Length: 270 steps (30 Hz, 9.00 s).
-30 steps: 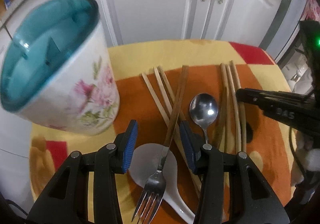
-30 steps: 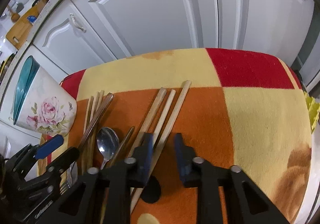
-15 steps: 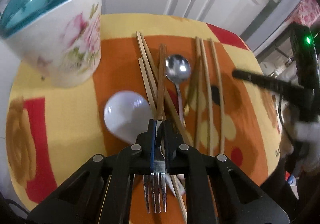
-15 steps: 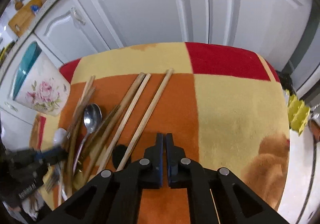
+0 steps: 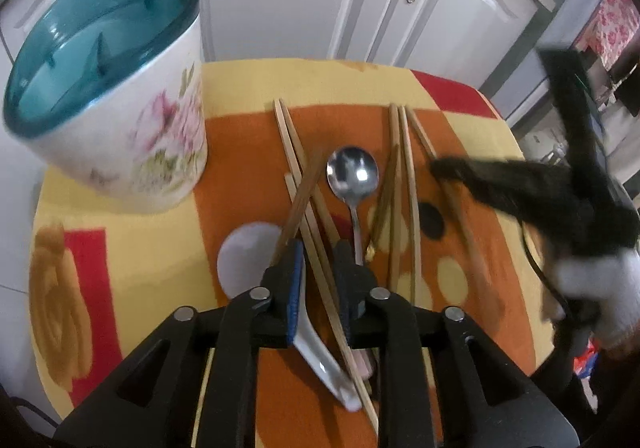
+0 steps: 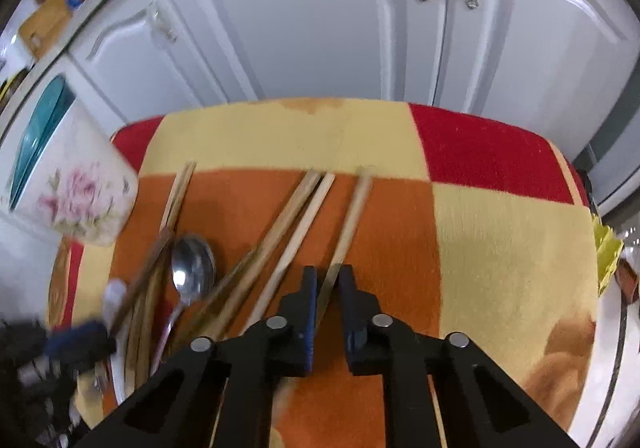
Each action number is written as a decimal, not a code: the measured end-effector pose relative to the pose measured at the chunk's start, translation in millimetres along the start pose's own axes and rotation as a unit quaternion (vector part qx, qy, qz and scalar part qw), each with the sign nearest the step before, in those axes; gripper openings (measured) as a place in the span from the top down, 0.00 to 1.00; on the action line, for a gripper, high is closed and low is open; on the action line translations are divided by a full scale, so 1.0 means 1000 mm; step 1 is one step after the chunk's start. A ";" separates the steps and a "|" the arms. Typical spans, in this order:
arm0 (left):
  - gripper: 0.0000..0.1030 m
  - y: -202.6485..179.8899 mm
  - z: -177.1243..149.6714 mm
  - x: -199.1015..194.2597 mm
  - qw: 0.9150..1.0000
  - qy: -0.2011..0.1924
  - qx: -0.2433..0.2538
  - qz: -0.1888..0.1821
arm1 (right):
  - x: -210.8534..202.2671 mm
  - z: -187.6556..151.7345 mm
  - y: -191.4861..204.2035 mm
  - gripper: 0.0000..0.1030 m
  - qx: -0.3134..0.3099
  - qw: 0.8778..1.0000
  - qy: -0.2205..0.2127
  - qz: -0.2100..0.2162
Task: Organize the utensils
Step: 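Grasp one wooden chopstick with the right tool while the left tool lifts the fork, then carry fork and chopstick over the floral holder and release both into it, then move both open tools back over the remaining spoons and chopsticks, then grasp the white ceramic spoon with the left tool while the right tool grasps the metal spoon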
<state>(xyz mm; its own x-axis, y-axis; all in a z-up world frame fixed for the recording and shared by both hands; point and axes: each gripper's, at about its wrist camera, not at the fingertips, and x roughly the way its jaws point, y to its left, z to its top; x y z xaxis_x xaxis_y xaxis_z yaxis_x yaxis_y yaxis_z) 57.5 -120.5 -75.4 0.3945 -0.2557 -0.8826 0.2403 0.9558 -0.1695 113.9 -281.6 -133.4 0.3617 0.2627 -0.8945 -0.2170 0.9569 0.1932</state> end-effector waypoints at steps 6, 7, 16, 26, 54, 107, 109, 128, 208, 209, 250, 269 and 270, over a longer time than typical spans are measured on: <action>0.81 0.000 0.022 0.020 1.000 -0.003 0.015 0.027 | -0.017 -0.024 -0.025 0.95 -0.001 0.999 0.027 0.024; 0.79 -0.001 0.024 0.023 0.999 -0.003 0.020 0.033 | -0.018 -0.025 -0.028 0.95 0.005 0.999 0.030 0.032; 0.81 -0.008 0.036 0.051 0.995 0.029 0.063 0.066 | -0.005 -0.003 -0.023 0.73 0.026 0.999 0.019 0.039; 0.90 0.028 0.027 -0.031 0.999 -0.015 0.015 -0.035 | -0.043 0.006 -0.021 0.95 -0.005 0.999 -0.017 0.038; 0.92 0.079 0.020 -0.248 0.981 -0.180 -0.015 -0.076 | -0.229 0.047 0.088 0.95 -0.103 0.967 -0.184 0.142; 0.61 0.136 0.057 -0.156 0.979 -0.170 -0.098 0.055 | -0.092 0.107 0.146 0.62 -0.092 0.975 -0.124 0.161; 0.61 0.131 0.051 -0.161 0.978 -0.175 -0.095 0.061 | -0.094 0.100 0.145 0.62 -0.090 0.976 -0.121 0.158; 0.54 0.083 0.011 -0.199 0.971 -0.214 -0.073 0.077 | -0.126 0.024 0.116 0.60 -0.068 0.985 -0.119 0.109; 0.39 0.077 -0.022 -0.015 0.995 -0.045 -0.068 -0.048 | -0.032 0.003 0.031 0.69 -0.025 0.991 -0.028 0.129; 0.39 0.078 -0.020 -0.012 0.996 -0.043 -0.065 -0.050 | -0.028 0.006 0.031 0.70 -0.028 0.991 -0.026 0.132; 0.97 0.081 -0.039 -0.015 0.998 -0.010 -0.020 -0.062 | -0.015 0.016 0.034 0.74 -0.087 0.982 -0.037 0.161; 0.92 0.075 -0.028 -0.001 0.997 0.019 0.038 -0.068 | 0.020 0.017 0.046 0.97 -0.136 0.967 0.021 0.212; 0.94 0.074 -0.030 -0.005 0.997 0.011 0.039 -0.066 | 0.014 0.015 0.047 0.97 -0.143 0.967 0.016 0.208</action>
<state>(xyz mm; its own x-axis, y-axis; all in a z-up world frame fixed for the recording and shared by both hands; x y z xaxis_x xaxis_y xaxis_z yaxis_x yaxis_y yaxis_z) 46.5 -44.4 -97.2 0.3357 -0.3736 -0.8647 0.3570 0.9000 -0.2502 122.6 -230.8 -130.4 0.1616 0.6097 -0.7760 -0.5815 0.6942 0.4243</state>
